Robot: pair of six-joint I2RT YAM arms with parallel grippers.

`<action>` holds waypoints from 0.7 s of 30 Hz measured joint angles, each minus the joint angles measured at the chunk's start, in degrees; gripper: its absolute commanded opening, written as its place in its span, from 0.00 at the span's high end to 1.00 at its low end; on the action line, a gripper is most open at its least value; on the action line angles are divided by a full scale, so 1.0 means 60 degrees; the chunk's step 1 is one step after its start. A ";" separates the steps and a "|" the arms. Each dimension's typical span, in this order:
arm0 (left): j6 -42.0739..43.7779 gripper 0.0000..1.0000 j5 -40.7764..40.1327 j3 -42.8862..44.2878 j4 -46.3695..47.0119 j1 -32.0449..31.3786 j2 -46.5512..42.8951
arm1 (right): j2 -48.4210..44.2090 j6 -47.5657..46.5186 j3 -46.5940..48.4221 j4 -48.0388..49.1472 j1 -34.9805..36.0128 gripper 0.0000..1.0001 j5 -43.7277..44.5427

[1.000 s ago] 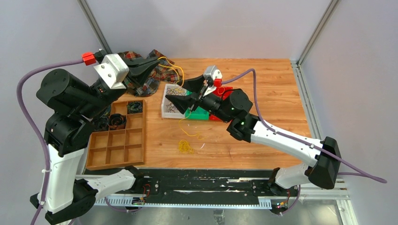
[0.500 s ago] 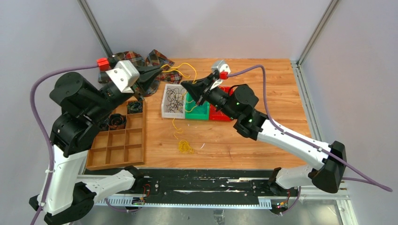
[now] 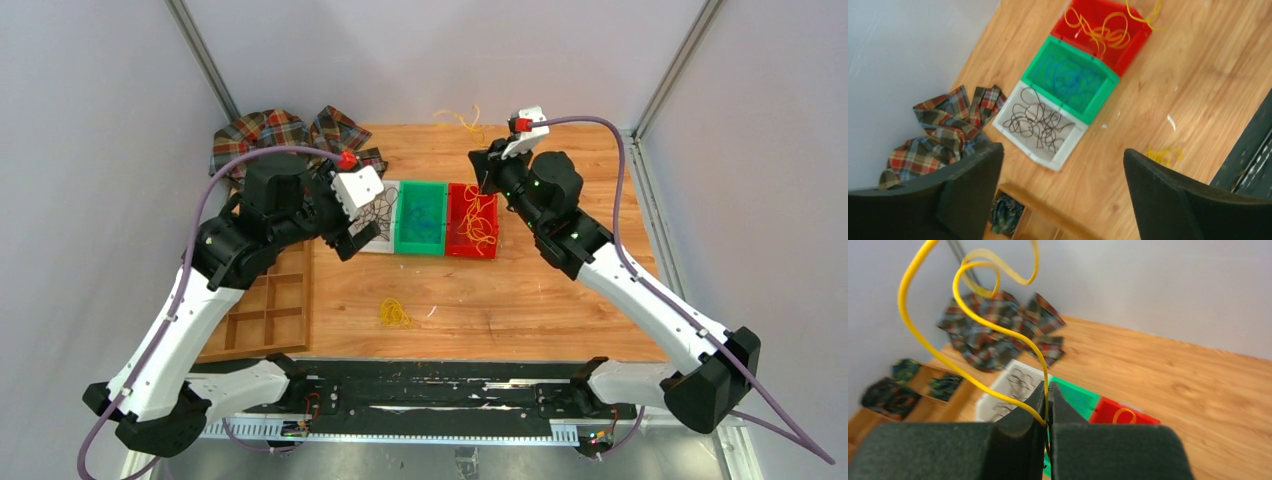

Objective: Untangle the cables

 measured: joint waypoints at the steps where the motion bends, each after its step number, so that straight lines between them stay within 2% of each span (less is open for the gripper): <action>1: 0.0040 0.02 -0.0015 -0.0095 -0.0131 0.0000 -0.0036 | 0.0095 -0.0149 0.0000 -0.0244 -0.0069 0.99 0.0266; 6: 0.0080 0.02 -0.0029 -0.0554 -0.0659 0.0000 -0.0372 | 0.0991 -0.0597 0.0444 -0.1443 -0.0284 0.99 0.1282; 12: -0.0018 0.02 -0.0186 -0.1140 -0.1177 0.0000 -0.0408 | 0.2222 -0.0820 0.1235 -0.2124 -0.0375 1.00 0.2087; 18: -0.0055 0.02 -0.0310 -0.1177 -0.1286 0.0004 -0.0408 | 0.3319 -0.1300 0.1789 -0.1217 -0.0714 0.99 0.2605; 21: -0.0033 0.02 -0.0350 -0.1137 -0.1410 0.0062 -0.0444 | 0.4102 -0.1687 0.2211 -0.0233 -0.0809 0.99 0.2820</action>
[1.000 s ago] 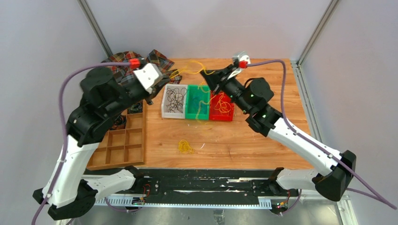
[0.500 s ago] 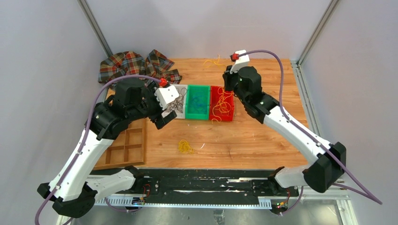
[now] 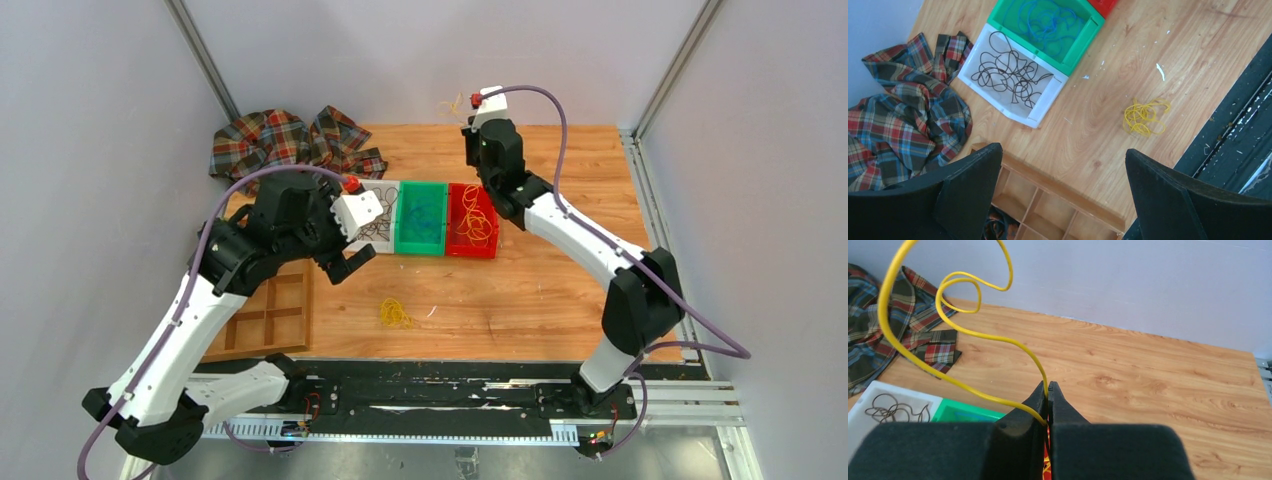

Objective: Untangle the cables

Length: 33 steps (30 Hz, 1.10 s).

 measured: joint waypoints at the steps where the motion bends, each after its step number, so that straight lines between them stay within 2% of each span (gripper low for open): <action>1: 0.0015 0.02 0.0000 0.0022 -0.0062 0.0044 0.0000 | 0.0160 -0.0113 0.0004 0.0284 -0.0011 0.99 0.0051; 6: 0.0091 0.02 -0.0007 0.0113 -0.0240 0.0492 -0.0022 | 0.0816 -0.0474 -0.0146 0.1348 -0.0018 0.99 0.0353; 10: 0.0328 0.02 0.0000 0.0113 -0.0299 0.0594 -0.0182 | 0.0798 -0.0492 -0.1315 0.1945 -0.0018 0.99 0.0659; 15: 0.0517 0.02 0.0007 0.0142 -0.0317 0.0594 -0.0324 | 0.0605 -0.0149 -0.3096 0.1767 -0.0018 1.00 0.0878; 18: 0.0550 0.02 0.0015 0.0200 -0.0328 0.0594 -0.0288 | 0.0382 0.0335 -0.3621 0.1049 -0.0018 0.99 0.0867; 23: 0.0554 0.02 0.0036 0.0346 -0.0357 0.0594 -0.0211 | 0.0284 0.1027 -0.3472 -0.0208 -0.0018 0.99 0.0517; 29: 0.0554 0.02 0.0036 0.0645 -0.0368 0.0594 -0.0200 | 0.1337 0.1749 -0.1537 -0.2444 -0.0018 1.00 0.0142; 33: 0.0590 0.02 0.0036 0.0721 -0.0372 0.0594 -0.0200 | 0.1851 0.2310 -0.0991 -0.3315 -0.0018 0.99 -0.0011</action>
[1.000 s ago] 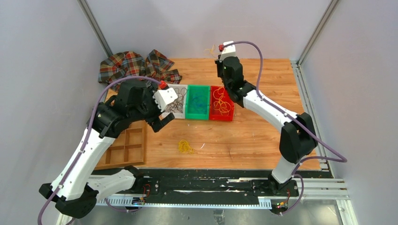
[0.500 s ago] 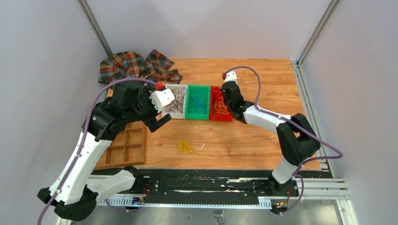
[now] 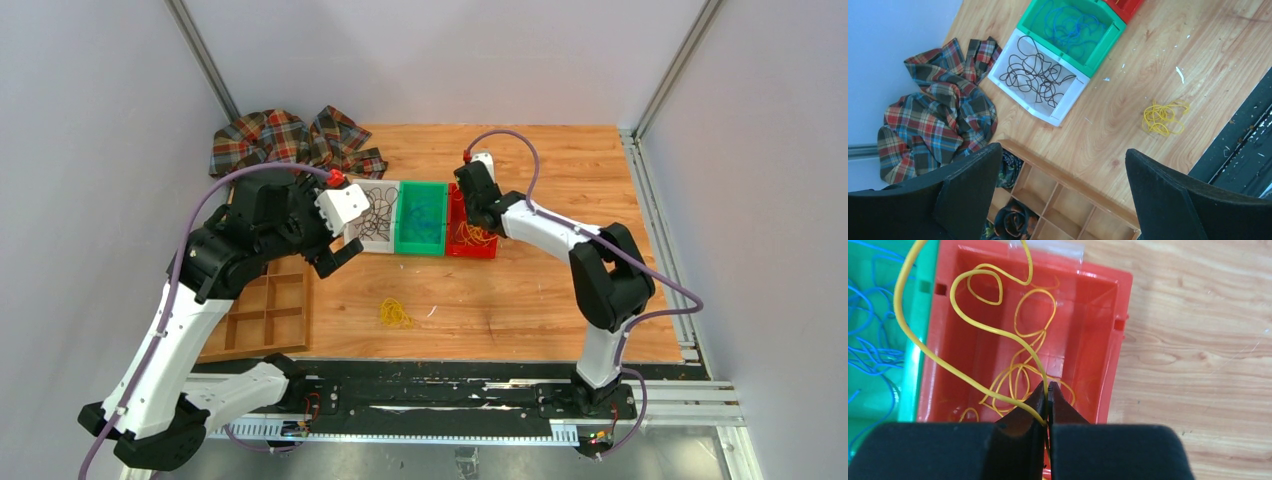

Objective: Untangle the cables

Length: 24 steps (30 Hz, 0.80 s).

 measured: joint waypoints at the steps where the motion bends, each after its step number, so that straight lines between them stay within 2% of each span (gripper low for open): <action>1: 0.0007 0.02 0.0000 0.0000 -0.0015 0.0000 0.0004 | 0.0091 0.0076 0.0033 -0.0153 0.0000 0.97 -0.0018; 3: 0.0051 0.02 0.0007 0.0000 -0.0040 0.0000 0.0015 | 0.0313 0.0255 0.0124 -0.0455 0.0000 0.88 -0.0047; 7: 0.0131 0.02 0.0036 0.0000 -0.0164 0.0000 0.0018 | 0.0707 0.0488 0.0386 -0.0929 0.0000 0.76 -0.0098; 12: 0.0182 0.02 0.0040 0.0000 -0.0211 0.0000 0.0018 | 0.0681 0.0532 0.0845 -0.1472 -0.0004 0.65 -0.0240; 17: 0.0291 0.02 0.0044 0.0000 -0.0215 0.0000 0.0051 | 0.0029 0.0466 0.1020 -0.1701 -0.0004 0.63 -0.0390; 24: 0.0361 0.02 0.0182 0.0080 -0.0313 0.0000 0.0175 | -0.0324 0.0244 0.1300 -0.1759 -0.0007 0.66 -0.0900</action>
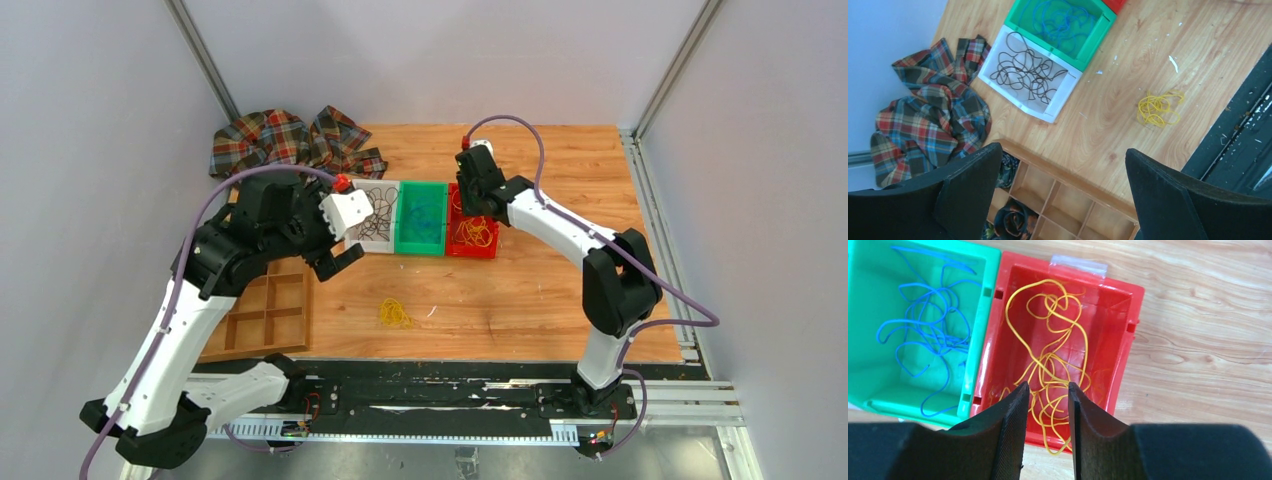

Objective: Untangle the cables

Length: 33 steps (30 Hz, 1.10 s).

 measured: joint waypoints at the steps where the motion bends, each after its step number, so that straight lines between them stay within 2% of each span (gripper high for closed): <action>1: -0.0007 0.02 0.0062 -0.0069 0.0007 0.0000 -0.0015 | 0.0000 0.0000 -0.0029 0.0007 0.0000 0.68 -0.0131; 6: -0.0040 0.02 0.0528 -0.1056 0.0029 0.0000 0.0047 | 0.0033 0.0015 -0.0182 0.0004 -0.0015 0.73 -0.0583; 11: -0.0237 0.01 0.0896 -0.2477 0.0510 0.0004 0.0769 | -0.0670 -0.0080 -0.0885 0.0386 0.0120 0.66 -0.0703; 12: -0.0255 0.00 0.0933 -0.2816 0.0787 0.0007 0.0896 | -0.1129 -0.0197 -0.1228 0.0444 0.0277 0.53 -0.0612; 14: -0.0259 0.05 0.0951 -0.3577 0.1359 0.0007 0.1129 | -0.2029 -0.0328 -0.1708 0.0630 0.0663 0.46 -0.0565; 18: -0.0029 0.11 0.1038 -0.4838 0.2353 0.0011 0.1432 | -0.4299 -0.0350 -0.3464 0.2120 0.1555 0.50 -0.0841; 21: 0.0280 0.16 0.1195 -0.5391 0.2983 0.0022 0.1504 | -0.5023 -0.0186 -0.5122 0.3599 0.1945 0.56 -0.1341; 24: 0.0510 0.15 0.1475 -0.5475 0.3242 0.0197 0.1723 | -0.4575 -0.0022 -0.6710 0.5206 0.2277 0.55 -0.2415; 26: 0.0674 0.11 0.1854 -0.5395 0.3242 0.0721 0.1869 | -0.3774 -0.0047 -0.6798 0.5453 0.2550 0.54 -0.3191; 28: 0.0809 0.02 0.2146 -0.5242 0.3144 0.1362 0.1909 | -0.2940 -0.0182 -0.6400 0.5512 0.2809 0.54 -0.4022; 31: 0.0976 0.02 0.2368 -0.4805 0.2900 0.2299 0.1825 | -0.1625 -0.0517 -0.5034 0.5530 0.3096 0.53 -0.5326; 33: 0.1038 0.02 0.2371 -0.4554 0.2769 0.2652 0.1668 | -0.1315 -0.0608 -0.4663 0.5584 0.3213 0.52 -0.5748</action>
